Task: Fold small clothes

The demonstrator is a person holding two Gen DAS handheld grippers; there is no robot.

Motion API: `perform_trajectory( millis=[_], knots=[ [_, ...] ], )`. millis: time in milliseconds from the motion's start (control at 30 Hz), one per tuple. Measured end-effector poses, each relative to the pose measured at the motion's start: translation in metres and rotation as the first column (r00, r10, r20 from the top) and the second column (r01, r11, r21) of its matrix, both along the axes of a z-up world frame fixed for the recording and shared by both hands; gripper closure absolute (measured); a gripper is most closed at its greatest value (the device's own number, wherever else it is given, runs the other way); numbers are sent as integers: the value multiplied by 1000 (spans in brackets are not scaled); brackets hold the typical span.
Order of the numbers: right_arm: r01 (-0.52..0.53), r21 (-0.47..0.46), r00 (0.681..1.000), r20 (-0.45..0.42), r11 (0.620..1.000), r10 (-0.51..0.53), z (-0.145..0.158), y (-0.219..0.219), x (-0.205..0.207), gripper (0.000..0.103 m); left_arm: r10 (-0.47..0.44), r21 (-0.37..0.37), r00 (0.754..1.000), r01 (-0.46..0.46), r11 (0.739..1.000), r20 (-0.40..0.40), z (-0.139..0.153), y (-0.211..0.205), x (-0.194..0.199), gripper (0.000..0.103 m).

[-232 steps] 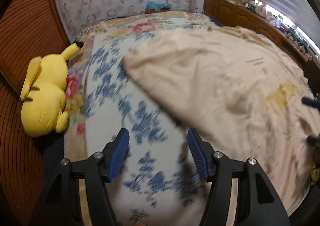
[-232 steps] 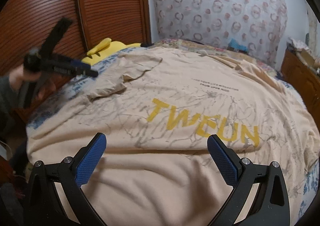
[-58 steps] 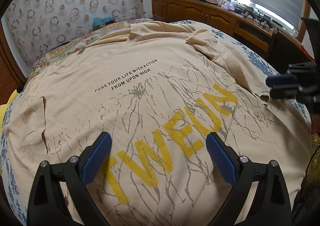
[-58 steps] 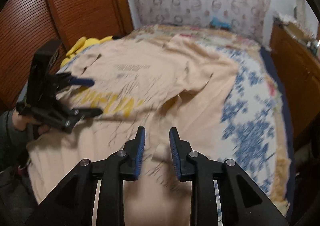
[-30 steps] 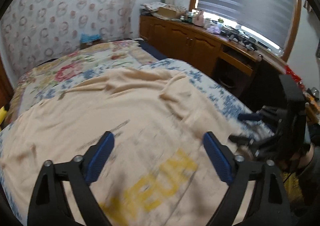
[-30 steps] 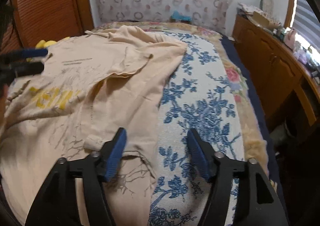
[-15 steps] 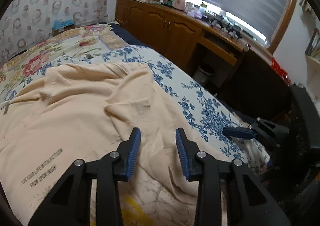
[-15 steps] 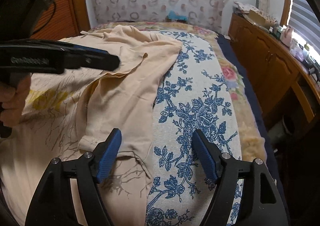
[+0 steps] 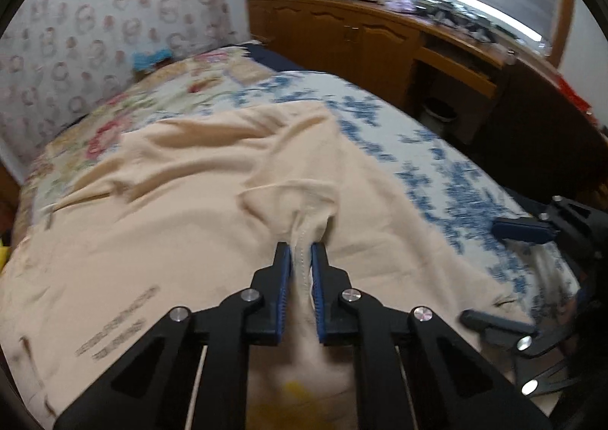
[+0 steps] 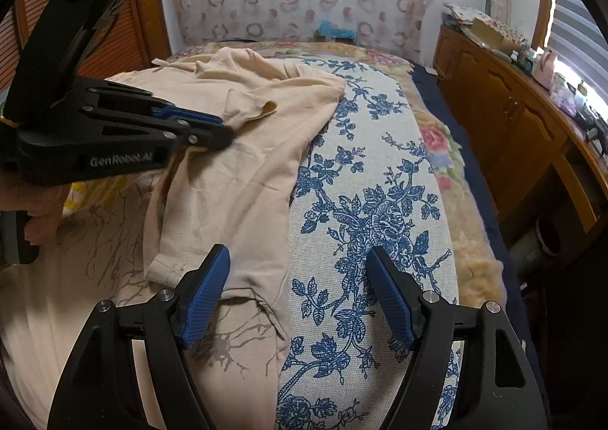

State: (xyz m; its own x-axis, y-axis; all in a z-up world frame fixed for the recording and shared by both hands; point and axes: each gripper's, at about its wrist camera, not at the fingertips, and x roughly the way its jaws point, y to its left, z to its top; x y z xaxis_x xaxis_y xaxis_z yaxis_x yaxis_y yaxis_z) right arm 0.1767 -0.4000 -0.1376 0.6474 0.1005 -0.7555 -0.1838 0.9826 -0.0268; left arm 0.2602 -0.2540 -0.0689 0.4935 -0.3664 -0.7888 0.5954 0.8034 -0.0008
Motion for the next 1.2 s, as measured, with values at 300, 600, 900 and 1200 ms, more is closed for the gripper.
perform_trajectory(
  millis=[300, 600, 900, 1200],
  knots=[
    [0, 0, 1000, 0, 1000, 0, 0, 1, 0, 26, 80, -8, 997, -80, 997, 3, 6, 41, 2, 94],
    [0, 0, 1000, 0, 1000, 0, 0, 1, 0, 25, 81, -53, 997, -81, 995, -1, 13, 79, -11, 81],
    [0, -1, 1000, 0, 1000, 0, -1, 0, 0, 25, 98, 0, 995, -98, 995, 33, 12, 121, -26, 53],
    [1, -1, 1000, 0, 1000, -1, -1, 0, 0, 24, 153, 17, 988, -153, 988, 2, -4, 161, -29, 42]
  ],
)
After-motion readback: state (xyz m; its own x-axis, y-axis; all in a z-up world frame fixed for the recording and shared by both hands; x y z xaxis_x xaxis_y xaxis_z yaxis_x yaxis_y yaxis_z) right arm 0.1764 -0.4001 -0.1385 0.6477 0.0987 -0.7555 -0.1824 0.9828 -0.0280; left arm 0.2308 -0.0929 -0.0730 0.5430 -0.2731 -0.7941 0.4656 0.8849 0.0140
